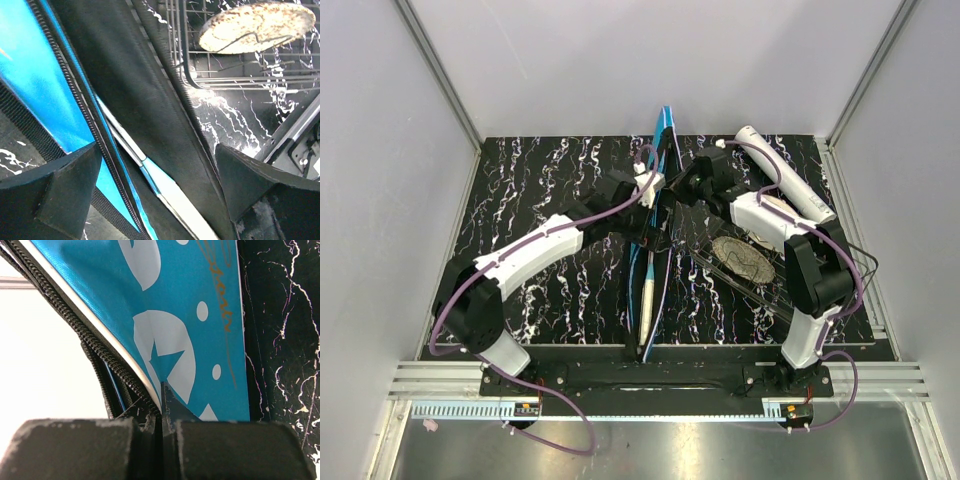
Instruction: Pack up the badminton gear
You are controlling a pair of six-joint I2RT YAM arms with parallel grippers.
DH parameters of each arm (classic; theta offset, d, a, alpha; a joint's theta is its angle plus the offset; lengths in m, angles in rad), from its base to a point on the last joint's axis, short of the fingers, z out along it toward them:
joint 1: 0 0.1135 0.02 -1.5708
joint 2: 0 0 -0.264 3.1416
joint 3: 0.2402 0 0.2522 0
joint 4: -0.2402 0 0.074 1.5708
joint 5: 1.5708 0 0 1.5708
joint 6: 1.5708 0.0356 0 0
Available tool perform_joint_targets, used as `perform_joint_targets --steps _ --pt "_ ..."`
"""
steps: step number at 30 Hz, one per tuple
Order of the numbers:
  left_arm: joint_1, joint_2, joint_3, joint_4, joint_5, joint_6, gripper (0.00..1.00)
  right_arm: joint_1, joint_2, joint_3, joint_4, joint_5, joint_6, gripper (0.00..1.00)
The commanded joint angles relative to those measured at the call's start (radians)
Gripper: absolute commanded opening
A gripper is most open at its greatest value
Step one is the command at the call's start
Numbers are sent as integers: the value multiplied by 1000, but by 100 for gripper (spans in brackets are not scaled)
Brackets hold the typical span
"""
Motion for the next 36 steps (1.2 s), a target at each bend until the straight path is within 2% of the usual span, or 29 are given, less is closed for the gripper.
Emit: perform_joint_targets --steps 1,5,8,10,14,15,16,17,19,22,24,26,27,31,33,36 --pt "-27 -21 40 1 -17 115 99 23 -1 103 -24 13 9 4" --pt "-35 -55 27 46 25 116 99 45 12 126 -73 47 -42 7" --pt "-38 -6 75 -17 -53 122 99 49 -4 113 -32 23 -16 7" --pt "-46 43 113 -69 -116 127 99 72 -1 152 -75 36 -47 7" --pt "-66 66 126 -69 -249 113 92 85 -5 156 -118 56 -6 6" --pt "-69 68 132 -74 -268 112 84 86 -8 151 -118 62 -1 6" --pt "-70 66 130 -74 -310 96 81 89 -13 142 -124 88 -1 6" --pt "-70 65 127 -71 -311 92 77 92 -25 139 -129 102 1 6" --pt "-72 51 107 -52 -315 83 63 92 -36 130 -130 115 -8 6" --pt "-72 6 49 -6 -314 67 43 92 -51 125 -130 142 -60 12" --pt "-70 -26 11 11 -299 67 36 91 -62 126 -129 127 -145 25" --pt "-70 -37 -2 12 -296 67 28 89 -71 125 -118 81 -220 33" --pt "-70 -41 -12 11 -294 67 26 82 -73 126 -109 55 -247 43" --pt "-67 -50 -34 11 -266 66 11 43 -91 101 -75 -64 -335 59" --pt "-67 -61 -52 15 -265 69 10 19 -109 91 -55 -112 -372 62" --pt "-61 -90 -86 49 -251 75 0 -32 -109 120 -44 -226 -424 63"
